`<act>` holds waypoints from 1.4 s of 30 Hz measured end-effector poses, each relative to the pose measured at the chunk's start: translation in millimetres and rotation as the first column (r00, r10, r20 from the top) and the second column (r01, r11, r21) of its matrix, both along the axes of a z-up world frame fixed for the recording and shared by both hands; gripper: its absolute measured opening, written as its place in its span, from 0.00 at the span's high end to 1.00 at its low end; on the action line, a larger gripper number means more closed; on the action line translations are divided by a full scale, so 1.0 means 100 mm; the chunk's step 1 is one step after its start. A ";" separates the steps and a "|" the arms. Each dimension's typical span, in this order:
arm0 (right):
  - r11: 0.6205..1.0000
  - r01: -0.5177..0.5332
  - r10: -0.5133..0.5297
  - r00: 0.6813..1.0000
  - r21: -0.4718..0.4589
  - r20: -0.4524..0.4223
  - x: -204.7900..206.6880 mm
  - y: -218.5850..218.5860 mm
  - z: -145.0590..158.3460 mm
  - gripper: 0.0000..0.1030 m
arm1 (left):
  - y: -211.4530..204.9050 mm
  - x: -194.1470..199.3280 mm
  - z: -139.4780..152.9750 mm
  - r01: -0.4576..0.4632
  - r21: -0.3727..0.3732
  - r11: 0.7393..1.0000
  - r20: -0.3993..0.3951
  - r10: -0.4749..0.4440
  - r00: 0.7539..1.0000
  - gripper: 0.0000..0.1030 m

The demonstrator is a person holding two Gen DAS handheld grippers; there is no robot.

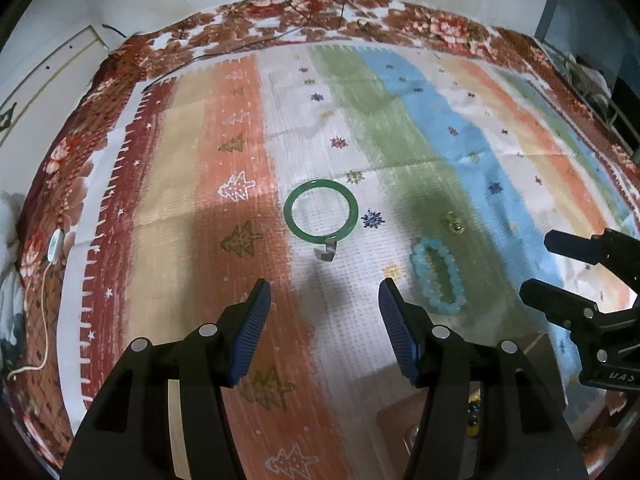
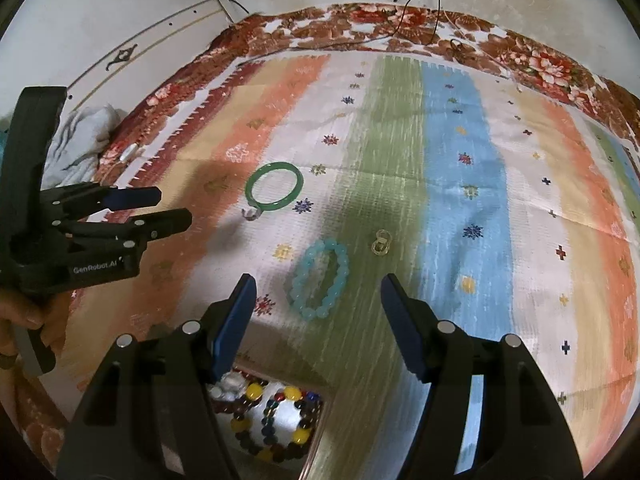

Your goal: Organize jewelry

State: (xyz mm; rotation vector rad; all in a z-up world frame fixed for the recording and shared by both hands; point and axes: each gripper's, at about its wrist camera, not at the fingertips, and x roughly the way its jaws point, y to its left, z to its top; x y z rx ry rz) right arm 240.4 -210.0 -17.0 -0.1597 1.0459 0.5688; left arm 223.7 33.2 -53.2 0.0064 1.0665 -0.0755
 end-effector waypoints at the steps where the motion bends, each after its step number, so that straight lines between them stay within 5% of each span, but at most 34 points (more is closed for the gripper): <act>1: 1.000 -0.001 0.001 1.000 -0.005 -0.007 0.04 0.02 -0.03 0.37 | 0.00 0.03 -0.02 0.000 0.003 1.000 -0.006 0.000 1.000 0.45; 30: 0.998 -0.030 0.015 0.961 -0.048 -0.277 0.65 0.18 -0.83 0.38 | -0.05 0.61 -0.63 0.040 0.011 0.999 -0.166 -0.038 0.985 0.47; 39: 0.996 -0.031 0.007 0.962 -0.083 -0.273 0.69 0.21 -0.90 0.45 | -0.05 0.69 -0.76 0.036 0.027 0.999 -0.193 -0.031 0.981 0.67; 42: 0.993 -0.023 -0.007 0.967 -0.112 -0.253 0.70 0.20 -0.91 0.61 | -0.06 0.71 -0.76 0.043 0.028 0.999 -0.190 -0.037 0.981 0.84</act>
